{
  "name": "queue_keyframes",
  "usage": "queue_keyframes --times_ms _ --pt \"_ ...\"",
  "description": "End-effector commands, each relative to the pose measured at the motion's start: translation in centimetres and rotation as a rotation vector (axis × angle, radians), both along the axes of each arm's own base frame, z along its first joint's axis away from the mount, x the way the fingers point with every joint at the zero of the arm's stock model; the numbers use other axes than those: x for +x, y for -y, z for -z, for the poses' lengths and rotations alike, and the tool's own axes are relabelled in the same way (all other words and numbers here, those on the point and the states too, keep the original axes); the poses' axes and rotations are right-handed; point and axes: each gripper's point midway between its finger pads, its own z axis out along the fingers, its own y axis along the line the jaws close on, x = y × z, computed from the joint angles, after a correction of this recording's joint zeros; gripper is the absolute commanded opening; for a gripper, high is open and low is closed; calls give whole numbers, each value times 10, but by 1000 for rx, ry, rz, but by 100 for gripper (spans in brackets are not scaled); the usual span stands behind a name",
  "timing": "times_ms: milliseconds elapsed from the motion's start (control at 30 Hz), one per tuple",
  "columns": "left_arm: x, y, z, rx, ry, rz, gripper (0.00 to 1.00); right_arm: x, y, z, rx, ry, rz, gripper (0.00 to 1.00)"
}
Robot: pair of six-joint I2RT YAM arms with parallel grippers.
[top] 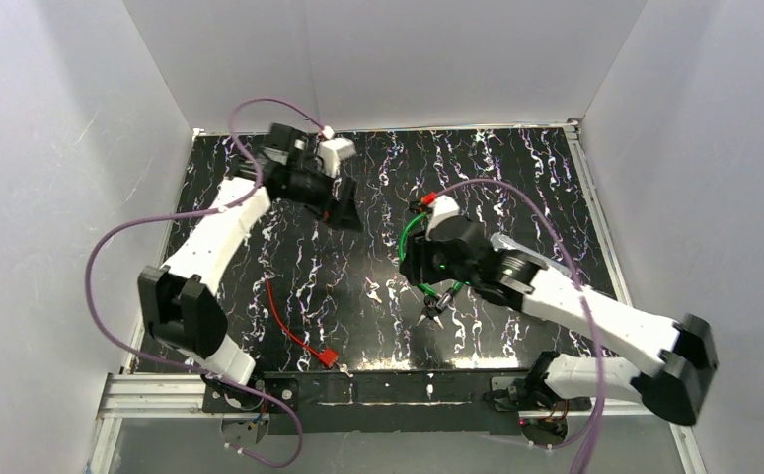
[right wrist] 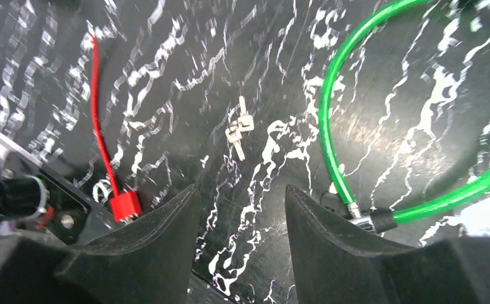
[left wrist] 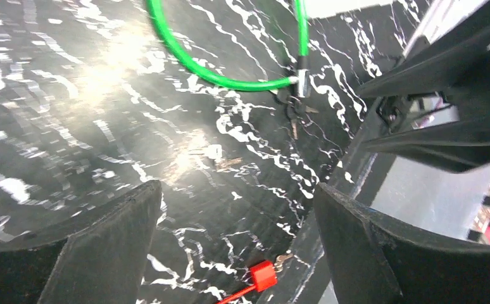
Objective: Unlock with the key
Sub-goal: Move the key to the center of the board.
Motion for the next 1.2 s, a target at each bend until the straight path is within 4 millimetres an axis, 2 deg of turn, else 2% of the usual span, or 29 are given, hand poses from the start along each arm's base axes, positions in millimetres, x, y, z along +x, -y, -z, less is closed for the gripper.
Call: queue_keyframes --times_ms 0,133,267,367,500,667,900,1167 --pt "-27 -31 -33 -15 54 0 88 7 -47 27 3 -71 -111 60" --pt "-29 -52 -36 -15 109 -50 87 13 -74 63 -46 -138 -145 66" --pt "-34 -60 -35 -34 107 -58 87 19 -91 79 -85 -156 -164 69" --pt "-37 -63 -33 -23 122 -56 87 26 -93 89 -132 -183 -120 69" --pt "-36 -67 -32 -15 151 -73 87 34 -89 103 -182 -210 -42 63" --pt "-35 -69 -32 -4 167 -84 87 36 -86 124 -255 -268 18 61" --pt "-33 -72 -34 9 197 -98 86 41 -87 136 -294 -276 48 59" --pt "-32 -73 -33 12 207 -99 86 38 -96 142 -274 -304 30 44"
